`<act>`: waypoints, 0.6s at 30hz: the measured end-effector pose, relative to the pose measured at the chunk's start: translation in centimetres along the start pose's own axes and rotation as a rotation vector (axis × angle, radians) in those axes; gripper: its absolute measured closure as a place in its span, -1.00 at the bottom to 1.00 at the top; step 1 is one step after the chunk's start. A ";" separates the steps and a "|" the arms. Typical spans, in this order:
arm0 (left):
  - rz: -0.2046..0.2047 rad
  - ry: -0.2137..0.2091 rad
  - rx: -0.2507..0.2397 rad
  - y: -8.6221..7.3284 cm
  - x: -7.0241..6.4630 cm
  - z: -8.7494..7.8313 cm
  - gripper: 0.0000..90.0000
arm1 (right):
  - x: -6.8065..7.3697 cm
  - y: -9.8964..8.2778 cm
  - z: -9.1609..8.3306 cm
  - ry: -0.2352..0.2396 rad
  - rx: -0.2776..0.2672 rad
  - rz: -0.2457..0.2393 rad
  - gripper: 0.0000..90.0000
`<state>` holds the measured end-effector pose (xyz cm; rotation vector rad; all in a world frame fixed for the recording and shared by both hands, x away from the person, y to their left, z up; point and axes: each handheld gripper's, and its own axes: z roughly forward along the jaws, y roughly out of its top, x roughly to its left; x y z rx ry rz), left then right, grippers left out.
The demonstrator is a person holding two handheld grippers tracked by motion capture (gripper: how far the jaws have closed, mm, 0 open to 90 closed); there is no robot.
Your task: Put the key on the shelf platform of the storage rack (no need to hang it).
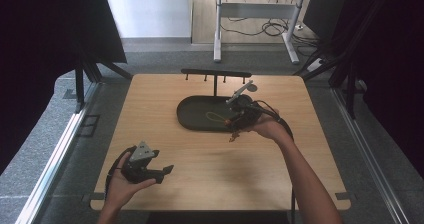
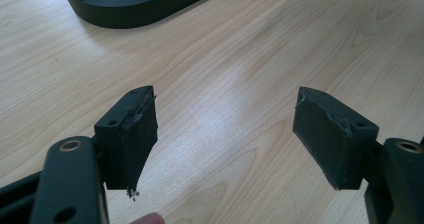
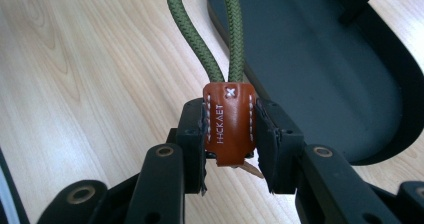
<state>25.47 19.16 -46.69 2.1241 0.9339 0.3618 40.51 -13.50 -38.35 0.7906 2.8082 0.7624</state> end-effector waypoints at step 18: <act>-0.001 0.001 -0.001 0.0 0.1 -0.1 -0.42 | -1.8 0.9 0.2 -0.017 -0.010 0.044 0.49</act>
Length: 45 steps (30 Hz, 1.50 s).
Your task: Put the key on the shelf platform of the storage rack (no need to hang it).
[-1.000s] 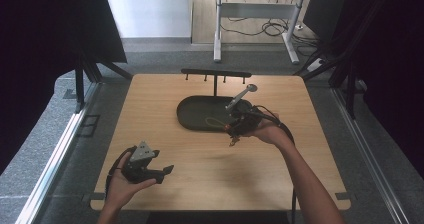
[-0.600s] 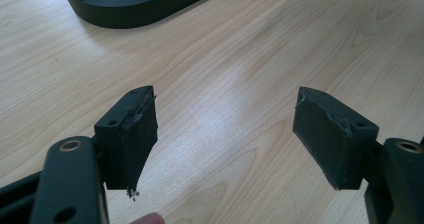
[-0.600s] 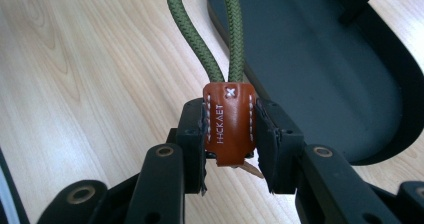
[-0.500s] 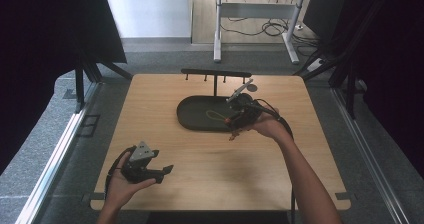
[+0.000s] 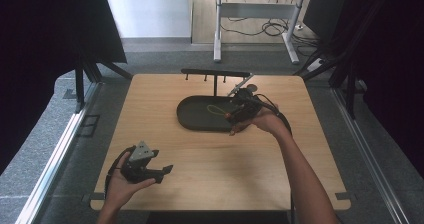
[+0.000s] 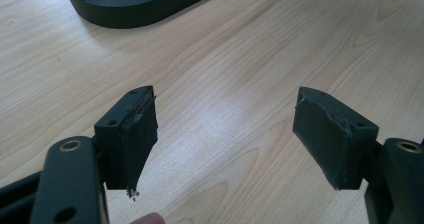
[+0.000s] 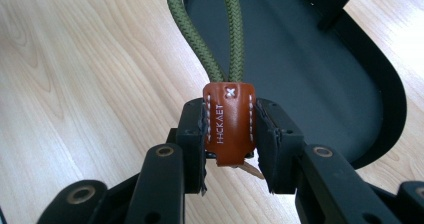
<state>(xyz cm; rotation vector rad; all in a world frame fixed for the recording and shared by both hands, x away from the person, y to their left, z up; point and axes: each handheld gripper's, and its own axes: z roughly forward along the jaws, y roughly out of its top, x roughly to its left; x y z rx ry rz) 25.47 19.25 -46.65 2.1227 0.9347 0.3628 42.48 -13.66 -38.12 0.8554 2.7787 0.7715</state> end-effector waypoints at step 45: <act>-0.014 -0.005 -0.014 -0.1 0.3 -0.3 -0.42 | -3.6 2.8 3.5 -0.017 0.034 0.047 0.49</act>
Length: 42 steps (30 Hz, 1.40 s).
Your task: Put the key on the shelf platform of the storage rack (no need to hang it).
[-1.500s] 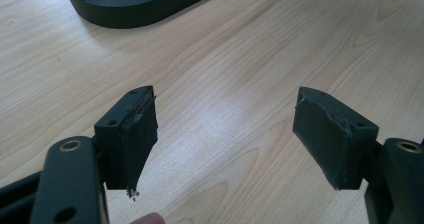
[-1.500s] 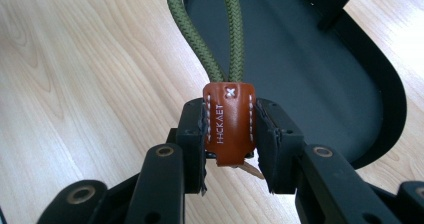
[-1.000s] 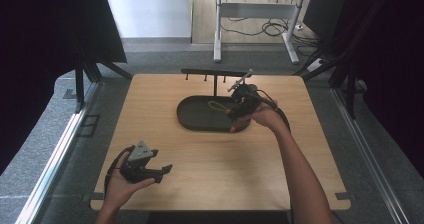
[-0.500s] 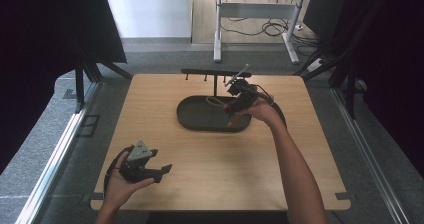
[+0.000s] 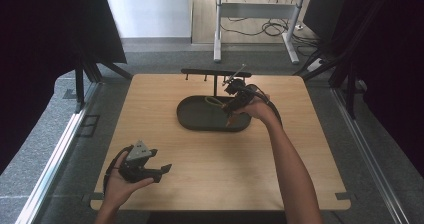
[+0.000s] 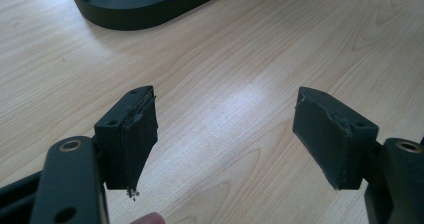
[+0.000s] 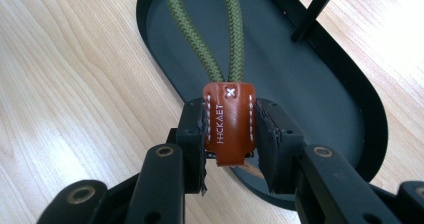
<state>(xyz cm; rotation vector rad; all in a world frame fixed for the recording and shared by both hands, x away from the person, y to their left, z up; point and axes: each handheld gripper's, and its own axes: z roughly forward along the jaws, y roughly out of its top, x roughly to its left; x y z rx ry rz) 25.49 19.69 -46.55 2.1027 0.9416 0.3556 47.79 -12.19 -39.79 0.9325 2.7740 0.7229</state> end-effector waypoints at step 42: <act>0.014 -0.013 0.027 -0.1 -0.1 0.7 -0.42 | -1.6 -1.3 7.0 -0.056 0.060 -0.003 0.37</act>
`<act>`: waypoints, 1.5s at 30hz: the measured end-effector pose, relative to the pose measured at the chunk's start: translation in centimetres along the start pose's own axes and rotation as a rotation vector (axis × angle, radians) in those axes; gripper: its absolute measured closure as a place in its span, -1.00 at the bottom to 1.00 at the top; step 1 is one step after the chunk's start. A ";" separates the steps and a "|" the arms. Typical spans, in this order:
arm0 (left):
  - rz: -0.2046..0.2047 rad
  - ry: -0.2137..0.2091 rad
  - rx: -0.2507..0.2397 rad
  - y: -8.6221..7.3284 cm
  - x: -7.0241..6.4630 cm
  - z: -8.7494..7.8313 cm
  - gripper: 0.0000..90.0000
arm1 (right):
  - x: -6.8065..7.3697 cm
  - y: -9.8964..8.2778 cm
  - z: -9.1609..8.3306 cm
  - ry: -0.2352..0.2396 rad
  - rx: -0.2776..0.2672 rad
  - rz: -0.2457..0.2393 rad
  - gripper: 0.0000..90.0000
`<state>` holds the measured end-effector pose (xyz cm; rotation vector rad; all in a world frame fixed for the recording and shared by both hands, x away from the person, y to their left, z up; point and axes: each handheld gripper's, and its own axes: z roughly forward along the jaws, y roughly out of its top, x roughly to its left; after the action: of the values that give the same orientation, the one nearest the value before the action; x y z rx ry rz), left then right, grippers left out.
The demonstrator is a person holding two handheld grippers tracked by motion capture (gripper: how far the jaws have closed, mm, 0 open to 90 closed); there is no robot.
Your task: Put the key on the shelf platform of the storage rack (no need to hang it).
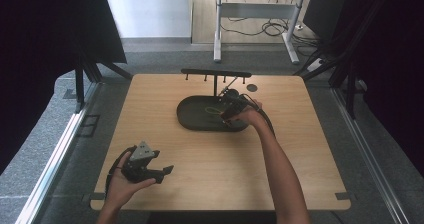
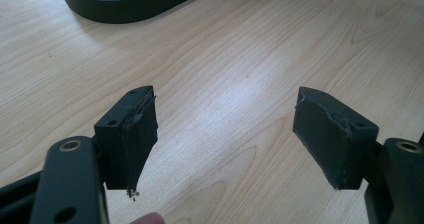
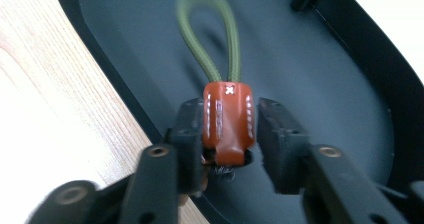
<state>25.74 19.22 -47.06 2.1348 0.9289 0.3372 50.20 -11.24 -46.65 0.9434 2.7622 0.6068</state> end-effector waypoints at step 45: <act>0.013 0.005 0.005 0.3 -0.6 0.2 -0.42 | 3.9 -12.0 -7.4 0.045 -0.253 0.011 0.08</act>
<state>25.54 18.54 -46.95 2.1467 0.9199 0.3478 38.51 -19.88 -45.08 0.8984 2.6358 0.9632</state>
